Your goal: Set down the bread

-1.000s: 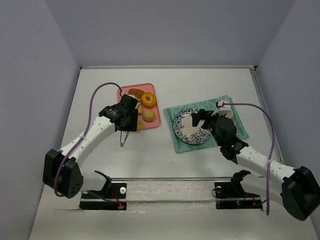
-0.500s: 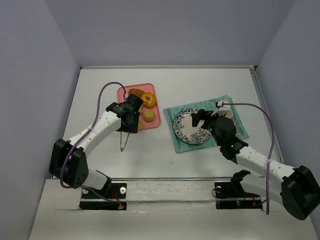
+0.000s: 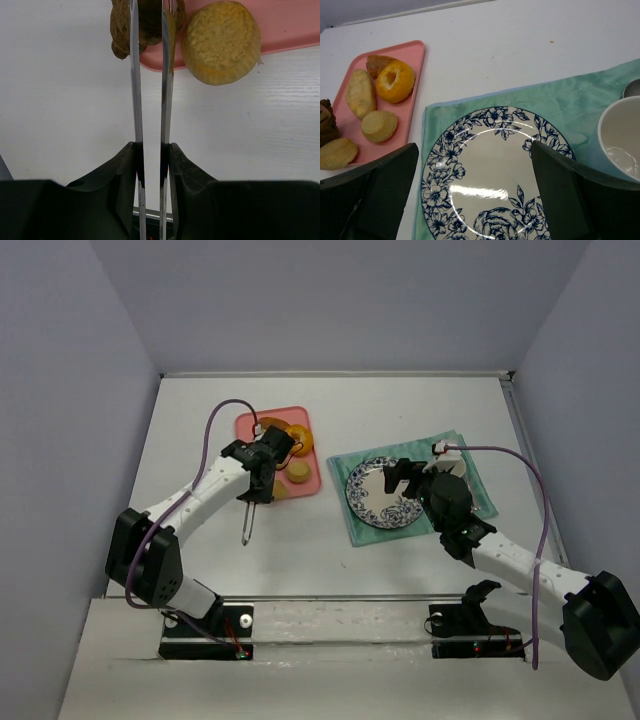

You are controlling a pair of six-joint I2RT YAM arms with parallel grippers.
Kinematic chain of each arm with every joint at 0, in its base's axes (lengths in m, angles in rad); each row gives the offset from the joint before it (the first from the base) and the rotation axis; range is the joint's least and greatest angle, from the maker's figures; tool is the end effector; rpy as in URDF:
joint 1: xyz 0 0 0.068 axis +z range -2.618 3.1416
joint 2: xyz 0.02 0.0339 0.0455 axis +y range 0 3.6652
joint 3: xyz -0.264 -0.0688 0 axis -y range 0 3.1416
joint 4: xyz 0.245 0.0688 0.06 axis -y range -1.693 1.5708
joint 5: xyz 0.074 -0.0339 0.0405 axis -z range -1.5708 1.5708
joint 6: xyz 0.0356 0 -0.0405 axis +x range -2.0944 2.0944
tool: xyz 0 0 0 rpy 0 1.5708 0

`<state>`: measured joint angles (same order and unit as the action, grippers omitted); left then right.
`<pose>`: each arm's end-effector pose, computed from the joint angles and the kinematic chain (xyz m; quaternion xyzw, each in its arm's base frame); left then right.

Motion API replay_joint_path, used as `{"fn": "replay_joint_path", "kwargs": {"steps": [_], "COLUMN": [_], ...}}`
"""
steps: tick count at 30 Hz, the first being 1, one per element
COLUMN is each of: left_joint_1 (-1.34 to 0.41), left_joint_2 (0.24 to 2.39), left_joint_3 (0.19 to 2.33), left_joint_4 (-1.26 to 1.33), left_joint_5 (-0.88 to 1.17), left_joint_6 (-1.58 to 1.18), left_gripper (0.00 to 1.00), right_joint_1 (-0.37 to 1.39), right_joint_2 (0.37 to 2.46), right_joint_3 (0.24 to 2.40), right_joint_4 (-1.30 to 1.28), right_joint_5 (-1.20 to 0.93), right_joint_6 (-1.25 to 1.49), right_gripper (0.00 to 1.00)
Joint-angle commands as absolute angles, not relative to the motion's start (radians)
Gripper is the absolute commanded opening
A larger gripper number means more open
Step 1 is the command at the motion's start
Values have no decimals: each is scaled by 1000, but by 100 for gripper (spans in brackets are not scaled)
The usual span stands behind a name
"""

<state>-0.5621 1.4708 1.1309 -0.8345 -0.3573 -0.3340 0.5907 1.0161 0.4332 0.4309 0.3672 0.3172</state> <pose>0.2487 -0.1419 0.2520 0.0750 0.9625 0.0731 0.2501 0.1936 0.1144 0.2369 0.0161 0.7553 0.1563 0.6363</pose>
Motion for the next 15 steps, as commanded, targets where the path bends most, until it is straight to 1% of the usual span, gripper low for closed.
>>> {"fn": "replay_joint_path", "kwargs": {"steps": [1, 2, 6, 11, 15], "left_joint_1": [-581, -581, -586, -603, -685], "left_joint_2": [1440, 1427, 1370, 1275, 1213], "left_joint_3": [1222, 1233, 1276, 1319, 1295], "left_joint_4": [-874, -879, -868, -798, -643], "left_joint_5": [-390, -394, -362, -255, -144], "left_joint_6": [-331, -334, -337, -356, -397], "left_gripper": [20, 17, 14, 14, 14], "right_joint_1": [597, 597, 597, 597, 597], "right_joint_2": [1008, 1006, 990, 939, 865], "right_joint_3": [474, 474, 468, 446, 404], "right_joint_4": [463, 463, 463, 469, 462], "right_joint_5": [394, 394, 399, 423, 561], "right_joint_6": [308, 308, 314, 347, 400], "right_gripper": [100, 100, 100, 100, 100]}}
